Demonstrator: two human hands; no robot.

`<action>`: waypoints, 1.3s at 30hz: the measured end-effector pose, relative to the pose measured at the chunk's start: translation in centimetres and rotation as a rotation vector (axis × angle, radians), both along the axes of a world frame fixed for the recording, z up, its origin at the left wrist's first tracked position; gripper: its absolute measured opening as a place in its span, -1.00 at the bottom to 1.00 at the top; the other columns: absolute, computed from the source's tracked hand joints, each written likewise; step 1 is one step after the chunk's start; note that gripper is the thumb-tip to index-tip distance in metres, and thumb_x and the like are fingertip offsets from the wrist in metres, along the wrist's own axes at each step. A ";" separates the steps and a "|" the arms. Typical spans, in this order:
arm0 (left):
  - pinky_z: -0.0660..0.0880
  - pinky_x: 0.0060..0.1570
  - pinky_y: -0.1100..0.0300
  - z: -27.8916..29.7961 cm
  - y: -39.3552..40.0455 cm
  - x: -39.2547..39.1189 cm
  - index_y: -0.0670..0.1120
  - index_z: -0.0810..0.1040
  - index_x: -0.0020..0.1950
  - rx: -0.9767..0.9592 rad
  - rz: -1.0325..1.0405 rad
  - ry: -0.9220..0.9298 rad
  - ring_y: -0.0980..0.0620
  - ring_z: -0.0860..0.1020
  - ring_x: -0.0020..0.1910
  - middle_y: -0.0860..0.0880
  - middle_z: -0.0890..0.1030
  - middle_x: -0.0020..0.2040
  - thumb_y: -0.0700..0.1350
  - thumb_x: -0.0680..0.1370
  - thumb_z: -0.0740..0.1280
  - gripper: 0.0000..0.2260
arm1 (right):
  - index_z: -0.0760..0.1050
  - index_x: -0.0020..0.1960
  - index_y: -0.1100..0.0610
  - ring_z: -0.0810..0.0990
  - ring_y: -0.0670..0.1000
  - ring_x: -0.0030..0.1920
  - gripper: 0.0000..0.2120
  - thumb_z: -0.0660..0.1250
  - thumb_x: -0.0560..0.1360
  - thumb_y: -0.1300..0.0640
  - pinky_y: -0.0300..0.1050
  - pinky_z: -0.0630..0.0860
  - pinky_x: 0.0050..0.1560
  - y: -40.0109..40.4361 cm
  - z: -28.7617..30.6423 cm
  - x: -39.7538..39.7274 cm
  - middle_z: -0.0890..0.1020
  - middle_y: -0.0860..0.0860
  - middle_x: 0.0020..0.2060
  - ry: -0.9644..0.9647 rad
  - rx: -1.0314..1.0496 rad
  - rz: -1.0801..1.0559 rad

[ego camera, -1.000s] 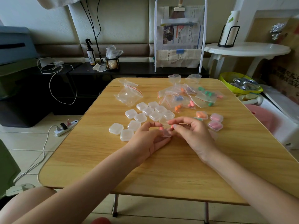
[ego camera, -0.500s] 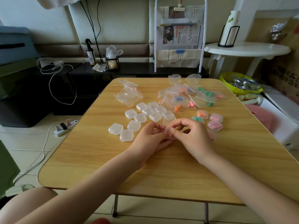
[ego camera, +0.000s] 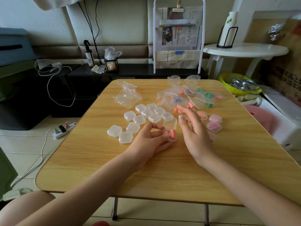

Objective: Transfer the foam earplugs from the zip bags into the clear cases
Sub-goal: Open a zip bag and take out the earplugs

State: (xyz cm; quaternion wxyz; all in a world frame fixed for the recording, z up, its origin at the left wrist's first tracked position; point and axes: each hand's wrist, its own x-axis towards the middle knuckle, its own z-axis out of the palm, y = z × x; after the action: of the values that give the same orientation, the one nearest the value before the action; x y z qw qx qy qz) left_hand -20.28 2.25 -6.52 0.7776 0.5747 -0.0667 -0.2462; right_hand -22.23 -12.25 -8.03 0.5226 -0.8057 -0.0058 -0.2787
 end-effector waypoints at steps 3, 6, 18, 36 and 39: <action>0.59 0.04 0.17 0.0 0.0 0.1 -0.21 0.36 0.15 -0.034 0.010 0.029 -0.05 0.64 0.02 -0.24 0.65 0.06 -0.29 0.52 0.34 -0.75 | 0.44 0.34 0.03 0.45 -0.46 0.03 -0.69 0.17 0.62 0.16 -0.54 0.34 0.00 0.1 0.0 -0.1 0.54 -0.11 0.18 0.095 0.051 0.118; 0.59 0.02 0.14 0.0 -0.1 0.4 -0.22 0.34 0.20 -0.099 0.047 0.113 -0.05 0.66 -0.05 -0.23 0.67 -0.04 -0.33 0.57 0.25 -0.78 | 0.51 0.26 0.05 0.57 -0.26 -0.10 -0.73 0.23 0.59 0.22 -0.38 0.48 -0.05 0.4 0.0 -0.3 0.55 -0.07 0.08 0.007 0.002 0.133; 0.63 -0.11 0.15 0.0 0.2 1.0 -0.32 0.38 0.29 -0.163 0.077 0.207 -0.03 0.68 -0.16 -0.25 0.65 -0.06 -0.36 0.61 0.11 -0.74 | 0.62 0.10 0.14 0.53 -0.11 0.00 -0.81 0.35 0.50 0.21 -0.47 0.35 0.09 0.4 -0.9 -0.1 0.59 0.02 0.02 -0.113 -0.428 0.041; 0.58 -0.01 0.23 2.0 0.7 1.0 -0.09 0.59 -0.03 0.418 0.141 -0.472 0.14 0.65 -0.05 -0.02 0.65 -0.05 -0.35 0.59 0.13 -0.72 | 0.54 -0.39 0.13 0.46 -0.01 -0.22 -0.55 0.14 0.54 -0.09 -0.04 0.39 -0.14 -0.4 -0.5 0.6 0.56 -0.08 -0.30 -0.043 -0.562 -0.221; 0.60 -0.06 0.20 3.6 1.7 3.5 -0.07 0.61 -0.06 0.458 0.244 -0.579 0.12 0.67 -0.14 -0.02 0.67 -0.08 -0.35 0.57 0.14 -0.71 | 0.63 -0.24 0.15 0.47 -0.03 -0.12 -0.64 0.19 0.57 0.00 -0.02 0.41 0.00 -1.3 0.9 1.7 0.56 -0.08 -0.26 -0.047 -0.495 -0.225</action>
State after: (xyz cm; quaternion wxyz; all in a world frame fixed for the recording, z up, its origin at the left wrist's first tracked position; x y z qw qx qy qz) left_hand -16.81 3.94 -2.96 0.6018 0.7828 -0.1578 0.0120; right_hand -20.49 -13.51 -7.13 0.2751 -0.8978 0.0037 -0.3439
